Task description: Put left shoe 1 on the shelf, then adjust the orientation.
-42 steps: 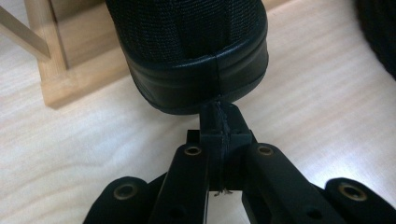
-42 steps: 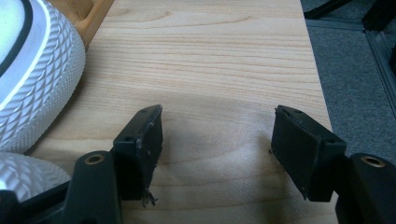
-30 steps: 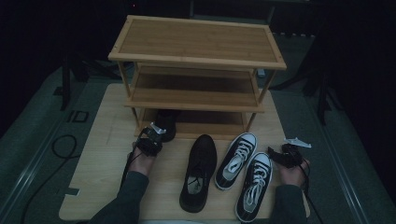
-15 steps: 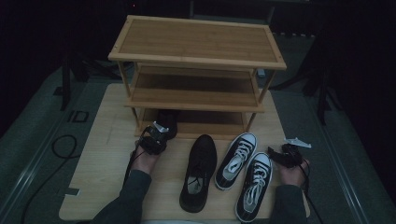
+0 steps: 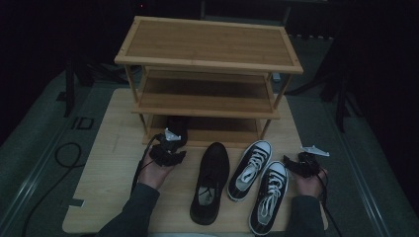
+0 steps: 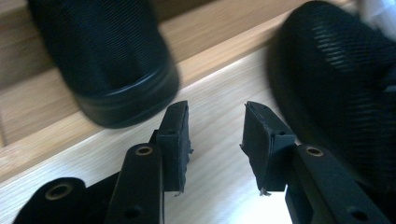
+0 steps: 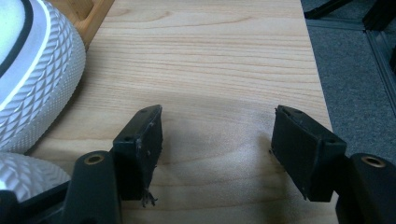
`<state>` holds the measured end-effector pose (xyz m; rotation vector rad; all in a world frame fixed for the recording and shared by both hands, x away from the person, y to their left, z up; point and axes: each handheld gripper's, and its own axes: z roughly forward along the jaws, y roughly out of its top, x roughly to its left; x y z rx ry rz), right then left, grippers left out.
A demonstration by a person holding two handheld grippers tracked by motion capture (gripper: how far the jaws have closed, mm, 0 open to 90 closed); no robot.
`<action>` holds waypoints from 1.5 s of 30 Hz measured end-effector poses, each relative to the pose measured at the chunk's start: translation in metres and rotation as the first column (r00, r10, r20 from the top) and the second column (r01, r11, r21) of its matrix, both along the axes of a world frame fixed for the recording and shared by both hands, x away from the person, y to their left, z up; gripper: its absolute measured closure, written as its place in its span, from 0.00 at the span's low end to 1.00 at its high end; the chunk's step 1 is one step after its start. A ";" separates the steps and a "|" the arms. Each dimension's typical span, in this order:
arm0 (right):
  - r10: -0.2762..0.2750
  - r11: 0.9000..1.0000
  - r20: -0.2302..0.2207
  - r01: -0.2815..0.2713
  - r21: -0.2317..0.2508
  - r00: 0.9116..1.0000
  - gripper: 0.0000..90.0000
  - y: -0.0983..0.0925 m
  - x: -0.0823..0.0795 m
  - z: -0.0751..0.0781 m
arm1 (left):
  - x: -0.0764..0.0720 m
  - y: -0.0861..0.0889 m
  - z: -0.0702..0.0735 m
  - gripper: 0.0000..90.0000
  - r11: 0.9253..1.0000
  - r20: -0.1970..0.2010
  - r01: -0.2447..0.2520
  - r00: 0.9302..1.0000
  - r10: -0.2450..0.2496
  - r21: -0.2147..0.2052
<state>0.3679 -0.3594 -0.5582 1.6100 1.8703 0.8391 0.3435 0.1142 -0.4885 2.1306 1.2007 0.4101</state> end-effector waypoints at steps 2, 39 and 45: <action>0.000 1.000 0.000 0.000 0.000 1.000 0.37 0.000 0.000 0.000 | -0.005 -0.002 0.005 0.67 0.999 0.002 0.023 1.000 -0.023 -0.022; 0.000 1.000 0.000 0.000 0.000 1.000 0.37 0.000 0.000 0.000 | -0.061 -0.041 0.034 0.63 0.966 -0.027 0.235 0.971 -0.239 -0.104; 0.001 1.000 0.000 -0.001 -0.002 1.000 0.37 0.000 0.000 0.000 | -0.066 -0.045 0.039 0.64 0.963 -0.017 0.249 0.968 -0.252 -0.102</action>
